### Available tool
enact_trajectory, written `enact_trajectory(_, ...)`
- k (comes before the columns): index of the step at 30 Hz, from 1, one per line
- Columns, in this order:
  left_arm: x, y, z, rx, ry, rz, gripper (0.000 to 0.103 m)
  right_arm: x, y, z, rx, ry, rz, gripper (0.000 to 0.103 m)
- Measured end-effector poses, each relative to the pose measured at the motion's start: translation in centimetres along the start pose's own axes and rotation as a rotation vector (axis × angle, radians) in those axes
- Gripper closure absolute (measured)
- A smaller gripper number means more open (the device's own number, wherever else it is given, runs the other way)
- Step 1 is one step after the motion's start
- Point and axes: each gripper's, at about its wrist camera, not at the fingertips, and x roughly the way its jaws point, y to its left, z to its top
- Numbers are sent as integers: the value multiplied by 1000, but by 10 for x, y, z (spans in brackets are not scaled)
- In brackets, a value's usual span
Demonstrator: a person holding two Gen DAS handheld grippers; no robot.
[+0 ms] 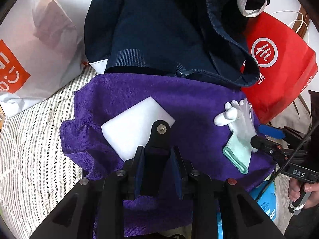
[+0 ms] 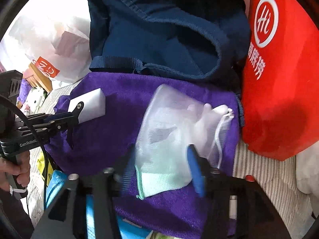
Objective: Organize soft objects
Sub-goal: 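Lower the mesh bag onto the purple towel and open the right gripper, then carry the yellow Adidas pouch toward the towel with left while right grasps a black strap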
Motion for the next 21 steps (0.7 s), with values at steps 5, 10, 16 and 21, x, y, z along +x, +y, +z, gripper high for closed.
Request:
enact_trajectory(5, -3, 2, -3, -17, 16, -16, 62, -10, 0, -2, -1, -6, -22, 31)
enact_trajectory(10, -21, 4, -8, -19, 9, 13, 57, -26, -5, -9, 34, -14, -15, 31)
enact_trajectory(16, -53, 10, -20, -20, -18, 47, 54, -65, -18, -28, 63, -56, -28, 31)
enact_trajectory(21, -71, 11, -44, -23, -19, 63, 48, -93, -37, -55, 129, -72, -41, 31)
